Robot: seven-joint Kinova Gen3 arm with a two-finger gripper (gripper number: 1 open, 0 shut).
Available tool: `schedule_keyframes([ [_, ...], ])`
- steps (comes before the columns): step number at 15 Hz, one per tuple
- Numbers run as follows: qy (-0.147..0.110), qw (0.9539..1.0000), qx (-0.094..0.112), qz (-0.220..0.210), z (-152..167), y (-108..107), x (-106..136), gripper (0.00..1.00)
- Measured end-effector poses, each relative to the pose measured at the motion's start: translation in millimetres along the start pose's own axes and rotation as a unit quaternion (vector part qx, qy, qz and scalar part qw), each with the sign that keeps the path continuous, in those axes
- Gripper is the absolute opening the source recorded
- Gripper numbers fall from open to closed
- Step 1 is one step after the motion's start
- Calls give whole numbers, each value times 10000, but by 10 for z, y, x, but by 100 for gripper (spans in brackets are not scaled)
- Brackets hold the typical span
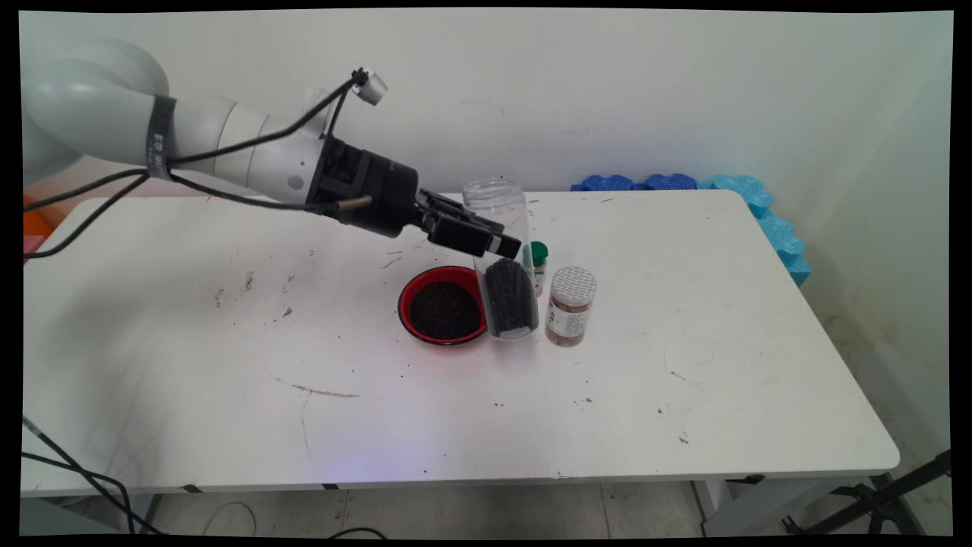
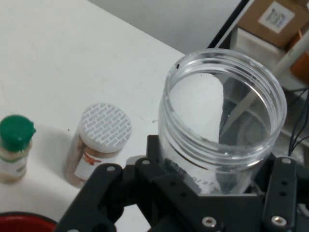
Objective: Pour the black seasoning powder in the red bowl, then place the picked object on the table
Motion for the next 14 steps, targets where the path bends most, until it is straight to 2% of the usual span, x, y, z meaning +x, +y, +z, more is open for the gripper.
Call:
schedule_keyframes([
  [3, -24, 9982, -16, 606, 61, 54, -32, 0],
  [7, -93, 9912, -51, 1316, 162, 122, -123, 0],
  [11, -92, 9833, -34, 1815, 289, 159, -234, 0],
  [14, -127, 9802, -33, 1974, 393, 171, -331, 0],
])
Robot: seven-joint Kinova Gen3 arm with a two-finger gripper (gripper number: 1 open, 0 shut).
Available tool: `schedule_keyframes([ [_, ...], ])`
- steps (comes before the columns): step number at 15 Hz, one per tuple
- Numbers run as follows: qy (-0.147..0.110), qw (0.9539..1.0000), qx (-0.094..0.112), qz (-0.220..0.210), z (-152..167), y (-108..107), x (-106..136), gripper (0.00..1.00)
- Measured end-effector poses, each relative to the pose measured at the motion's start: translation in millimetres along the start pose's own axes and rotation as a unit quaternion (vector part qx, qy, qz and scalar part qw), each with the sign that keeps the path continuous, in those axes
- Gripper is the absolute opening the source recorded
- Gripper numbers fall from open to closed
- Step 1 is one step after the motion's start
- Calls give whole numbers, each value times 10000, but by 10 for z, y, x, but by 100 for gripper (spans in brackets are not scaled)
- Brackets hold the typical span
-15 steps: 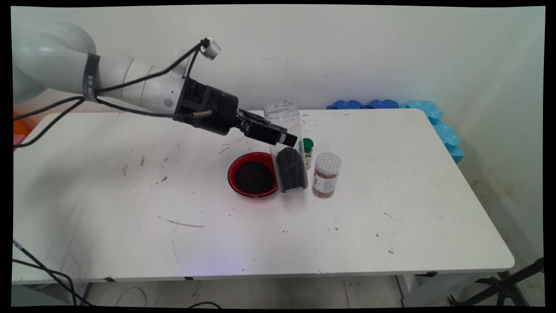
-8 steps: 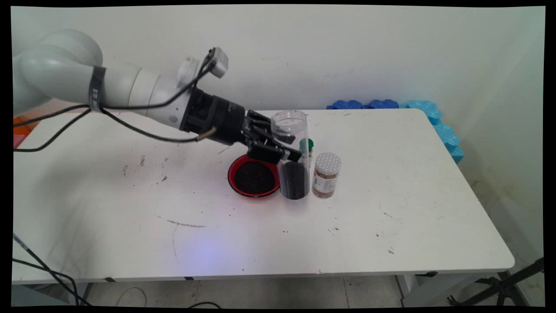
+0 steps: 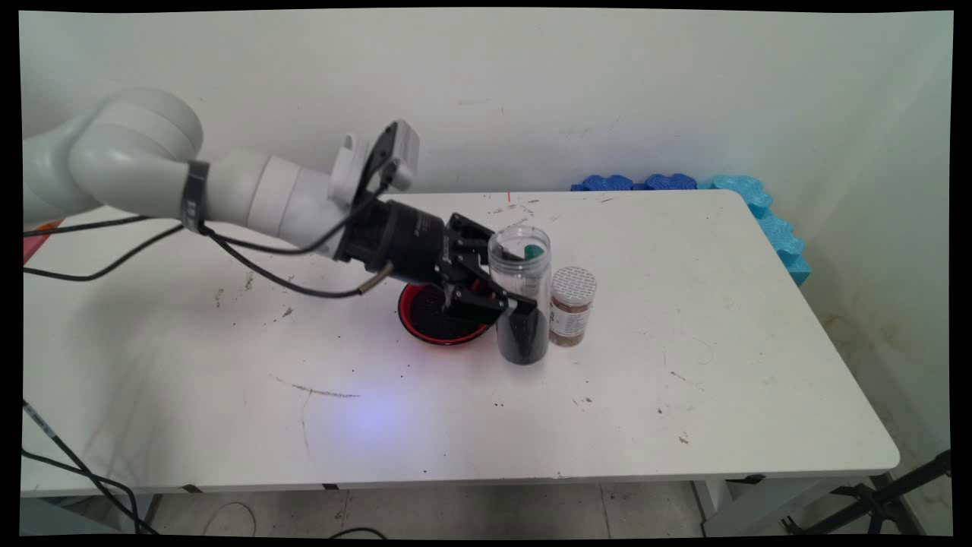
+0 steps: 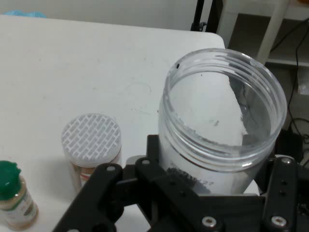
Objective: Place the picked object on the table
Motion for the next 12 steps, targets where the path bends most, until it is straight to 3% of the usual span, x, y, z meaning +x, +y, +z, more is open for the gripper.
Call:
schedule_keyframes([
  [12, -226, 9994, 53, -267, 472, 72, -437, 0],
])
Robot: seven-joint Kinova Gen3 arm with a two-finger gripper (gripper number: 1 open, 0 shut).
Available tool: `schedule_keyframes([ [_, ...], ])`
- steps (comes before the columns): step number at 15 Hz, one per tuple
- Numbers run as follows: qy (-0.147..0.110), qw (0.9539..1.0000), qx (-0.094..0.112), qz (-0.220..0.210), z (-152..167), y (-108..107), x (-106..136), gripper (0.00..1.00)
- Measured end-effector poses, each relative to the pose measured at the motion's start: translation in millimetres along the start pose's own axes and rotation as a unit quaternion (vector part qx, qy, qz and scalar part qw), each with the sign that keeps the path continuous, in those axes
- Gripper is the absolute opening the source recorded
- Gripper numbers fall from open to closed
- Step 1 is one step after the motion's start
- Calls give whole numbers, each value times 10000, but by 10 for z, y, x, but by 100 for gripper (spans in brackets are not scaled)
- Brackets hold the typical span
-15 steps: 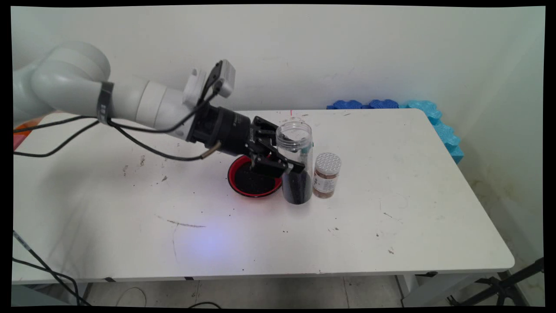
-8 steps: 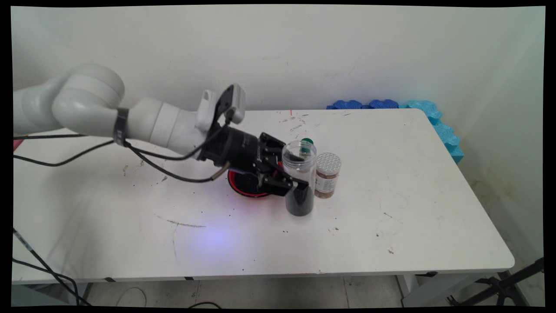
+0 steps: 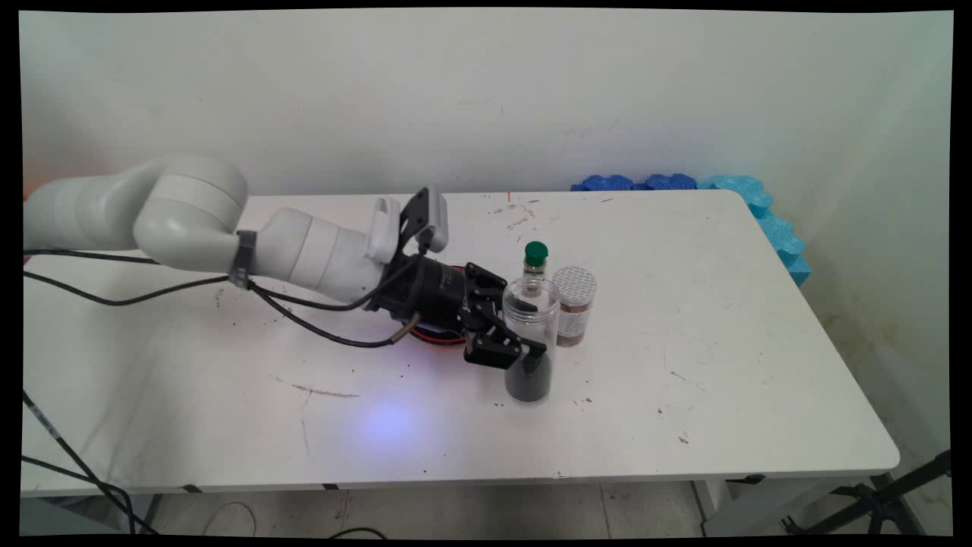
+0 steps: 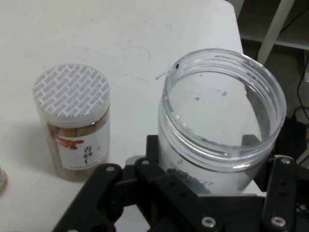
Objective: Place the picked object on the table
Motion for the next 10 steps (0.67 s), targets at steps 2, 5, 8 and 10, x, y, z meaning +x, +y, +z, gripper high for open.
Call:
schedule_keyframes([
  [2, -15, 10000, -3, -30, 76, -6, -44, 0],
  [5, -18, 10000, 8, -61, 168, -19, -90, 0],
  [8, -19, 10000, 20, -78, 237, -27, -124, 0],
  [10, -21, 10000, 27, -83, 262, -29, -140, 0],
])
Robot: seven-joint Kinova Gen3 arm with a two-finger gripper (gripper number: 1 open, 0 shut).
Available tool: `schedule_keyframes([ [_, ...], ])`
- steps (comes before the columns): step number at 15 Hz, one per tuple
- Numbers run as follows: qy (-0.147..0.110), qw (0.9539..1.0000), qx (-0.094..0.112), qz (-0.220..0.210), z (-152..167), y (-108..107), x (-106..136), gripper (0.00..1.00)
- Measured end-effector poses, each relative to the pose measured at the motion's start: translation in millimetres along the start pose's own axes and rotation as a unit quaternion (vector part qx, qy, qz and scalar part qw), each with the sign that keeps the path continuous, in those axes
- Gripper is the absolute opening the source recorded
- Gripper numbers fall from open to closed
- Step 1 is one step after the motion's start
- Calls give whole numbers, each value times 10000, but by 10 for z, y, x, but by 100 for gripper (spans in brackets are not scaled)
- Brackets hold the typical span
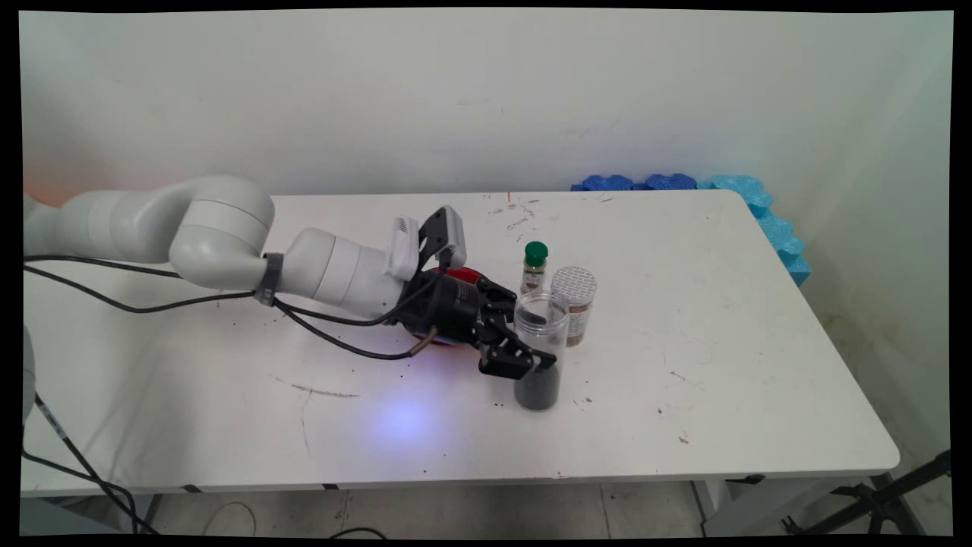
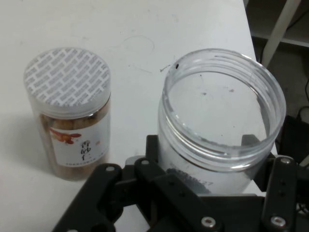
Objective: Place the picked object on the table
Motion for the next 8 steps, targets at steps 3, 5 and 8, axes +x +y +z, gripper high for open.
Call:
schedule_keyframes([
  [3, -10, 10000, 16, -5, 32, -4, -25, 0],
  [5, -11, 10000, 31, -7, 49, -7, -36, 0],
  [8, -11, 10000, 57, -9, 75, -13, -46, 100],
])
